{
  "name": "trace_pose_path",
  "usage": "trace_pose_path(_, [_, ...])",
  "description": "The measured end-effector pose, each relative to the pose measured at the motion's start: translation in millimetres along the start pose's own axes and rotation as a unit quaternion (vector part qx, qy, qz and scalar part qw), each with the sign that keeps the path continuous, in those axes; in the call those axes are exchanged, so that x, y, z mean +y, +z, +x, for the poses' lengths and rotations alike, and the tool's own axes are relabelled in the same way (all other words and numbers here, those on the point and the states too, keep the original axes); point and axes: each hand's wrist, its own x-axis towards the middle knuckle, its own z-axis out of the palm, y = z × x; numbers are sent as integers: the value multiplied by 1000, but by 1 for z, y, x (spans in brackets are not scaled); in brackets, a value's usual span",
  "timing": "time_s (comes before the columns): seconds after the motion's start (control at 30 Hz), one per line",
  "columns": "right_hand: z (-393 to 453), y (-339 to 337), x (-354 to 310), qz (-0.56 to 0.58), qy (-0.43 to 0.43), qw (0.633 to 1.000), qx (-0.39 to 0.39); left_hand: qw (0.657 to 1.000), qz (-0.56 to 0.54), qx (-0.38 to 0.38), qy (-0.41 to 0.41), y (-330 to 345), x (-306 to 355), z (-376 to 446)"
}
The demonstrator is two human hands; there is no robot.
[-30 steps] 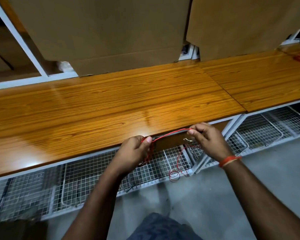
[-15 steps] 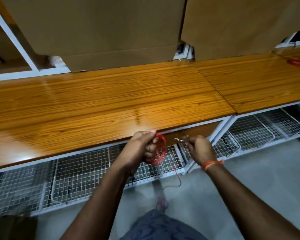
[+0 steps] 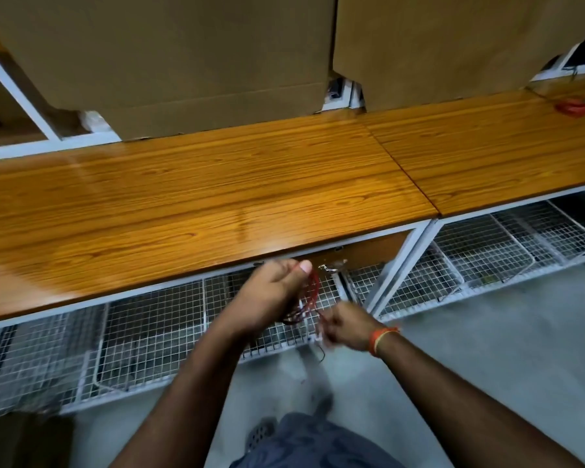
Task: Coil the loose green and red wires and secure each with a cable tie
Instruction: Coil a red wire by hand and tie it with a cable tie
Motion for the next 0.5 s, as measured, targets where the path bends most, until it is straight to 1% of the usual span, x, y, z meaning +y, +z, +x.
trace_pose_path(0.03, [-7,0,11,-8,8,998,-65,999,43,13,7,-5,-2,0])
trace_pose_path(0.07, [-10,-9,23,-28,28,997,-70,996,89,28,6,-8,-5,-1])
trace_pose_path(0.1, [-7,-21,36,-35,40,998,-37,992,116,40,-4,-8,-9,-2])
trace_pose_path(0.13, [-6,-34,46,-54,42,998,2,992,114,46,-15,-5,-13,-3])
trace_pose_path(0.17, [-4,-44,51,-83,38,996,22,994,96,45,-24,-2,-17,-3])
trace_pose_path(0.23, [-10,-57,46,-145,-6,989,5,997,66,36,-29,4,-19,-2])
trace_pose_path(0.27, [-14,-59,40,-135,-39,990,-24,997,63,28,-26,4,-18,-1])
trace_pose_path(0.3, [-22,-62,30,-77,-70,993,-59,997,66,19,-22,3,-17,-1])
trace_pose_path(0.33, [-28,-64,20,14,-94,991,-94,997,70,8,-18,2,-16,0])
trace_pose_path(0.37, [-34,-64,9,105,-114,981,-122,997,73,-4,-14,1,-16,2])
trace_pose_path(0.4, [-39,-64,-1,174,-138,966,-130,997,76,-17,-11,0,-17,3])
trace_pose_path(0.43, [-42,-63,-10,212,-162,957,-117,996,85,-28,-8,-1,-18,4])
trace_pose_path(0.5, [-45,-61,-26,223,-204,951,-66,993,117,-32,-1,0,-20,6])
